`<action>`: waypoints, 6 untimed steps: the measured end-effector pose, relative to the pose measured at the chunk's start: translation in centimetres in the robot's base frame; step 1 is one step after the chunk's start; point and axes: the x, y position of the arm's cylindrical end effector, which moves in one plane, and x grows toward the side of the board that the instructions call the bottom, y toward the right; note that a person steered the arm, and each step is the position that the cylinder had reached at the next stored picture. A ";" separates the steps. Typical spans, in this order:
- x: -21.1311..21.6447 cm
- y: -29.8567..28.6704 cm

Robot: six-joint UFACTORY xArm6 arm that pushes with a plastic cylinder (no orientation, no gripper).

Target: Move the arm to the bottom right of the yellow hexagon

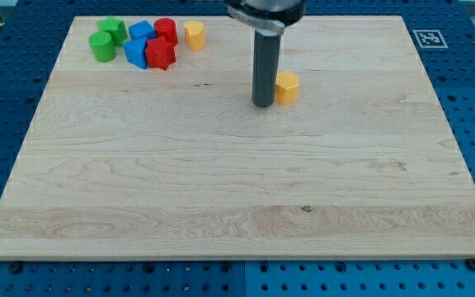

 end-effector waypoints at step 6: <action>5.1 9.0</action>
